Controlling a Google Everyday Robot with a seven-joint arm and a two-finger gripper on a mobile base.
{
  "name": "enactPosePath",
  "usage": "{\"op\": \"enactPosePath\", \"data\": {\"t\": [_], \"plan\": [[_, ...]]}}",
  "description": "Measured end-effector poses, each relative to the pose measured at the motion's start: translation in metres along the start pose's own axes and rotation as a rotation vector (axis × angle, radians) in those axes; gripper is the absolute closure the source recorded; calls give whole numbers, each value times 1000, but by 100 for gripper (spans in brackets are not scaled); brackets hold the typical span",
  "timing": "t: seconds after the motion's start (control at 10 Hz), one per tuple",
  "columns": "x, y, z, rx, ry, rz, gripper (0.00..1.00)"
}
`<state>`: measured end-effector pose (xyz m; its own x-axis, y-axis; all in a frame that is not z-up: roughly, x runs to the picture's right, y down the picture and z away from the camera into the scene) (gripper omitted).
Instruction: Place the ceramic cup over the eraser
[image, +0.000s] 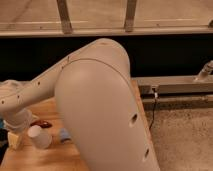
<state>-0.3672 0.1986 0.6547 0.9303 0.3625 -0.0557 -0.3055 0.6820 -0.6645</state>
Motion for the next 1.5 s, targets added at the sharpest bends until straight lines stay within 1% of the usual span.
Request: {"op": "enactPosePath", "data": {"t": [0.5,0.6,0.7,0.9,1.0,1.2,1.5], "plan": [[0,0,1,-7,5,-1,20],[-4,1,8,-11,27,-10,20],[-11,3,19,-18,49,-19,20],[-17,2,31,-26,76,-19,20],[-13,-1,34,-23,90,-10,20],[-4,-4,37,-23,99,14,20],[8,-10,45,-29,100,46,20]]}}
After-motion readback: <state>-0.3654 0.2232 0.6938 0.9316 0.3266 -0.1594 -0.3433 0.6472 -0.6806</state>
